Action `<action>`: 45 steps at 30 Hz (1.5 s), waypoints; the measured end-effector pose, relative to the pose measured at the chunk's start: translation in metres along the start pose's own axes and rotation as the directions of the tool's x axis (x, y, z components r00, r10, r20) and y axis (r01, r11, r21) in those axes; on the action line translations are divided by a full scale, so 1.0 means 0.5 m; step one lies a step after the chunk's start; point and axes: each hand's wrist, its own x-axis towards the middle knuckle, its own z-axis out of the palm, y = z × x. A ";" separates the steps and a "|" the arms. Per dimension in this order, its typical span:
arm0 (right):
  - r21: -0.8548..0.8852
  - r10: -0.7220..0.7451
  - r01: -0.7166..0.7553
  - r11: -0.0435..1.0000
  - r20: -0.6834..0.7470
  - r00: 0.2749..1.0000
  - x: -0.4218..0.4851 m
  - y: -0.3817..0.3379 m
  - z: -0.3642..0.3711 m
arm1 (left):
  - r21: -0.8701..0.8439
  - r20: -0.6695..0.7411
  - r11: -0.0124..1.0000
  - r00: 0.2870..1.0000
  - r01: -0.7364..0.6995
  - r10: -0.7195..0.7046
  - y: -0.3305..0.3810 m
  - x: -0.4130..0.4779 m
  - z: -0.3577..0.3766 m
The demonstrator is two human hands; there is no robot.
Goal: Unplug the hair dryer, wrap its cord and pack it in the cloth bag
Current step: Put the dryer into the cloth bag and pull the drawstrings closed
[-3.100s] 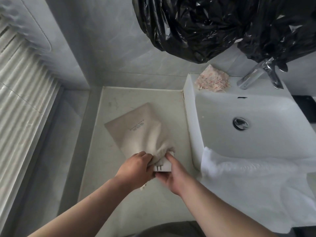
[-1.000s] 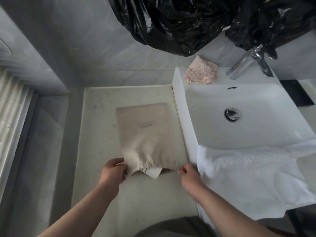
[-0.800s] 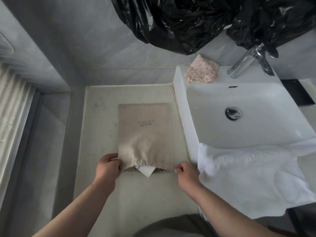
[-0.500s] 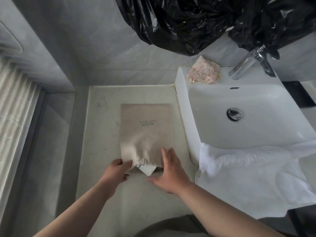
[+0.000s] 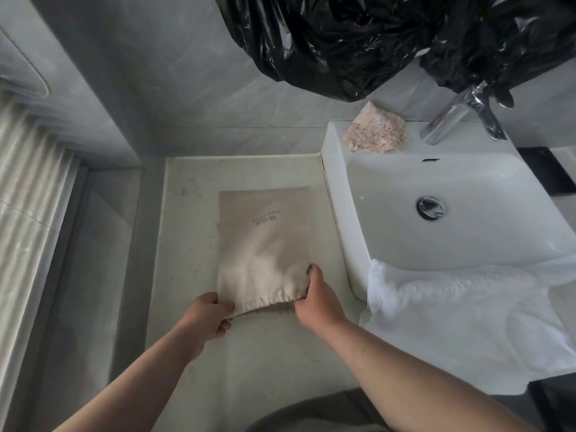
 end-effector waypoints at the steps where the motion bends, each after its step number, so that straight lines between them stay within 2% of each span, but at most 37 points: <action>1: 0.017 0.035 -0.035 0.999 0.003 0.999 0.000 0.000 0.000 | 0.008 0.012 1.000 1.000 0.014 -0.014 -0.002 0.001 -0.001; 4: 0.085 0.083 -0.093 0.992 0.111 0.990 -0.002 0.016 -0.005 | 0.043 0.018 0.999 1.000 -0.001 0.000 -0.002 0.004 -0.006; 6: 0.266 0.103 -0.156 0.951 0.206 0.973 -0.005 0.019 -0.017 | 0.031 -0.019 0.998 0.999 -0.047 0.047 0.005 0.010 -0.010; 8: 0.497 0.209 -0.312 0.810 0.253 0.945 0.001 0.013 -0.034 | 0.004 -0.048 0.996 0.995 -0.085 0.085 0.012 0.016 -0.014; 10: 0.578 0.301 -0.434 0.691 0.316 0.900 0.025 0.014 -0.039 | -0.007 -0.063 0.993 0.991 -0.122 0.121 0.022 0.019 -0.012; 15: 0.431 0.322 -0.518 0.739 0.449 0.833 0.048 -0.003 -0.024 | 0.015 -0.085 0.993 0.990 -0.115 0.116 0.059 0.021 0.023; 20: 0.567 0.311 -0.545 0.617 0.460 0.832 0.045 -0.008 -0.011 | 0.019 -0.105 0.996 0.991 -0.083 0.085 0.063 0.033 0.025; 23: 0.608 0.327 -0.523 0.597 0.411 0.851 0.050 -0.002 0.000 | -0.009 -0.070 0.997 0.994 -0.080 0.079 0.067 0.032 0.023; 27: 0.544 0.361 -0.485 0.685 0.325 0.874 0.059 0.006 0.003 | -0.097 -0.051 0.993 0.997 -0.068 0.063 0.072 0.026 0.042; 31: 0.409 0.305 -0.382 0.828 0.243 0.921 0.066 0.014 -0.008 | -0.108 -0.050 0.992 0.997 -0.064 0.059 0.069 0.027 0.054; 33: 0.386 0.273 -0.340 0.858 0.218 0.937 0.070 0.015 -0.019 | -0.097 -0.066 0.993 0.996 -0.062 0.056 0.069 0.031 0.054; 35: 0.426 0.258 -0.346 0.836 0.252 0.933 0.078 0.014 -0.028 | -0.096 -0.067 0.994 0.996 -0.060 0.054 0.071 0.036 0.050; 42: 0.590 0.286 -0.496 0.637 0.417 0.863 0.109 -0.017 -0.027 | -0.209 -0.012 0.977 0.999 -0.032 0.031 0.090 0.042 0.047; 45: 0.632 0.282 -0.525 0.570 0.450 0.847 0.109 -0.026 -0.028 | -0.285 0.067 0.958 0.997 0.041 -0.023 0.091 0.042 0.053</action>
